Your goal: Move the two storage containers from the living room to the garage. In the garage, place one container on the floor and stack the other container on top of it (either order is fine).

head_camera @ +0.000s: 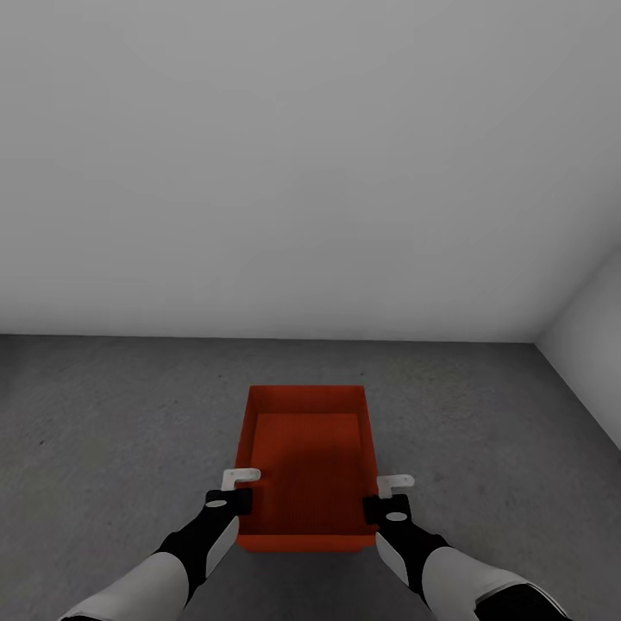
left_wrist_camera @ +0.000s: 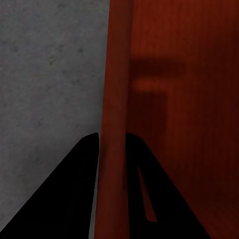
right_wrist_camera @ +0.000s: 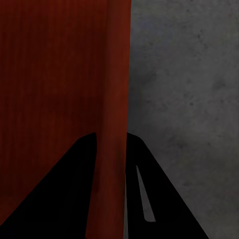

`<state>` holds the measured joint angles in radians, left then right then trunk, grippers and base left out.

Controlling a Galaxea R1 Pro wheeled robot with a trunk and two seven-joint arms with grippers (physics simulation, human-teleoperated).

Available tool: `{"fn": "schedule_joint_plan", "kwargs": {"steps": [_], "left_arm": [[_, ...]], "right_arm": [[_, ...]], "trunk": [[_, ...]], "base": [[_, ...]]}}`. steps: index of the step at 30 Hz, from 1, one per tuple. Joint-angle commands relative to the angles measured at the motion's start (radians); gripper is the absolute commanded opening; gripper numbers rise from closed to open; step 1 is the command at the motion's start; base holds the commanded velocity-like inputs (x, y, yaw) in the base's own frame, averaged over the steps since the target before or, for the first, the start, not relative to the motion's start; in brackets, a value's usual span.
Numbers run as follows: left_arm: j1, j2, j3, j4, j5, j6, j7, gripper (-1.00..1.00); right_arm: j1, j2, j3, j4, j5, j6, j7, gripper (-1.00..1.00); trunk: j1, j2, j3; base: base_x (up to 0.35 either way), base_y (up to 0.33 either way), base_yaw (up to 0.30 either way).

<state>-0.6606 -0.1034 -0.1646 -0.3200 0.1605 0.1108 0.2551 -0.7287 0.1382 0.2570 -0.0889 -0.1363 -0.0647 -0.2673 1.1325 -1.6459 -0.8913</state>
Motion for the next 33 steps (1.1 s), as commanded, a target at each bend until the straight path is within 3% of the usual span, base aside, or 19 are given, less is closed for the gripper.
{"fn": "schedule_joint_plan", "kwargs": {"steps": [1, 33], "left_arm": [[-0.001, 0.0, 0.028, -0.076, 0.05, 0.009, 0.024, -1.0], [-0.001, 0.001, 0.028, -0.076, 0.05, 0.009, 0.024, -1.0]], "right_arm": [[0.0, 0.034, -0.025, 0.003, -0.018, -0.006, -0.001, -1.0], [0.0, 0.034, -0.025, 0.003, -0.018, -0.006, -0.001, -1.0]], "trunk": [[0.0, 0.0, -0.001], [0.0, 0.0, -0.001]], "base": [[0.0, 0.0, 0.0], [0.023, 0.0, 0.0]]}}
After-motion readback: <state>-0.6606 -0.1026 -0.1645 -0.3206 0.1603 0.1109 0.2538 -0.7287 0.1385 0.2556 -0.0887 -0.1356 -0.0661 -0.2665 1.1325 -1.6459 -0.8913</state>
